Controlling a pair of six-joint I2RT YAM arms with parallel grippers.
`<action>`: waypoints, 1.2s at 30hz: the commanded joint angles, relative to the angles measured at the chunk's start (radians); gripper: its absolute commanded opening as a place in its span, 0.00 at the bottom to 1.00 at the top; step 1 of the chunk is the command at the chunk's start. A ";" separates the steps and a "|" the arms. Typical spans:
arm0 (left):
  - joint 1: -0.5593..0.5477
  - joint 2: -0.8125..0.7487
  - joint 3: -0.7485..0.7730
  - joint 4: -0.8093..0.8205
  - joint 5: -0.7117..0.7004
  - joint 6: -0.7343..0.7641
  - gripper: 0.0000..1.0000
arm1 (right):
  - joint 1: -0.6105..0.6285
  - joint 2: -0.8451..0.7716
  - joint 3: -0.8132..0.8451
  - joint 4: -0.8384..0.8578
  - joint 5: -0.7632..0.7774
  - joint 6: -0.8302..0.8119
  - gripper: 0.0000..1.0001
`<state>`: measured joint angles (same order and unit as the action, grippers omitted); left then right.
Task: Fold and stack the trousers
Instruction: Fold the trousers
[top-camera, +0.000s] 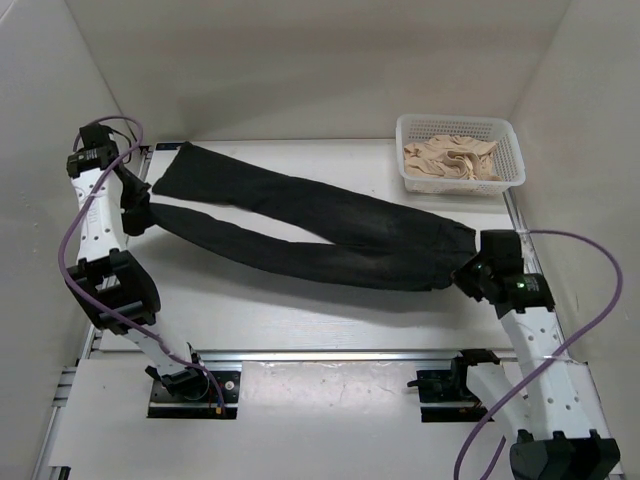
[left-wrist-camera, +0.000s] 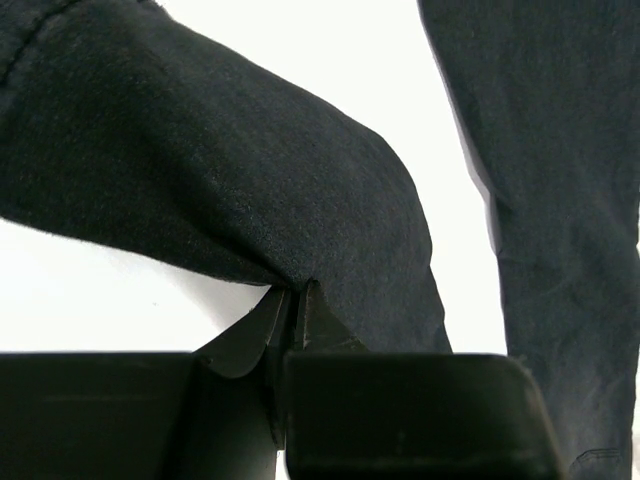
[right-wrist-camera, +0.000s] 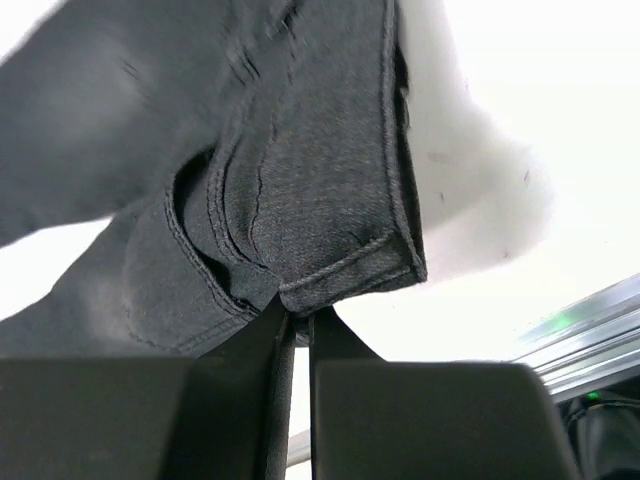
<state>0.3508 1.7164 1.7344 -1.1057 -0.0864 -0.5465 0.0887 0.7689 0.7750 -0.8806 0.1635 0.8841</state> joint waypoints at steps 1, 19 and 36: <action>0.002 -0.113 0.031 -0.013 -0.032 0.002 0.10 | 0.002 -0.008 0.127 -0.153 0.149 -0.092 0.00; -0.154 0.589 0.813 -0.144 -0.107 0.154 0.10 | -0.009 0.418 0.435 -0.031 0.338 -0.189 0.00; -0.164 0.479 0.668 -0.016 -0.245 0.158 0.10 | -0.060 0.584 0.501 0.011 0.392 -0.249 0.00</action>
<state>0.1581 2.3737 2.4508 -1.1908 -0.1837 -0.4252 0.0578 1.4078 1.2564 -0.8585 0.4339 0.6765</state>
